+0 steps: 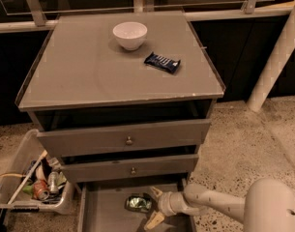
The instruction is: Pick green can from bottom drawer and place on counter
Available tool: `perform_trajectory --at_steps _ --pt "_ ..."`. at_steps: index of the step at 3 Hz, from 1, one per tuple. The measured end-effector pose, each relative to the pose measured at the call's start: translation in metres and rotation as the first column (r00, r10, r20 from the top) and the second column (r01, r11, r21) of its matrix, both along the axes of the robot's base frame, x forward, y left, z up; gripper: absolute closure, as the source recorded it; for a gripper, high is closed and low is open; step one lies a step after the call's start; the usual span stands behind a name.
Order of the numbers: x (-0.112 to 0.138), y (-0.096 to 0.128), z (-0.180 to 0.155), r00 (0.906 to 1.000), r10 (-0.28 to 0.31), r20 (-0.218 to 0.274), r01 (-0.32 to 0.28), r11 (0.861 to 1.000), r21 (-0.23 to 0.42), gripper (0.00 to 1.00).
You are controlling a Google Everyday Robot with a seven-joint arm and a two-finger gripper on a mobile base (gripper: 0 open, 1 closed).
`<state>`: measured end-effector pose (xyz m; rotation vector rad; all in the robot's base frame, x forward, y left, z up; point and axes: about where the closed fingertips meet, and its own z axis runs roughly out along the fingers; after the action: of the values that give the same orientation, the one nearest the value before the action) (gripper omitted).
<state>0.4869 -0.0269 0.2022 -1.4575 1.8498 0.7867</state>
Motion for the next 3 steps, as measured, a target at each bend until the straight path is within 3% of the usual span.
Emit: perform_trajectory --at_steps 3 --pt "0.013 0.002 -0.035 0.9986 -0.045 0.026 0.045 0.999 -0.014 0.0"
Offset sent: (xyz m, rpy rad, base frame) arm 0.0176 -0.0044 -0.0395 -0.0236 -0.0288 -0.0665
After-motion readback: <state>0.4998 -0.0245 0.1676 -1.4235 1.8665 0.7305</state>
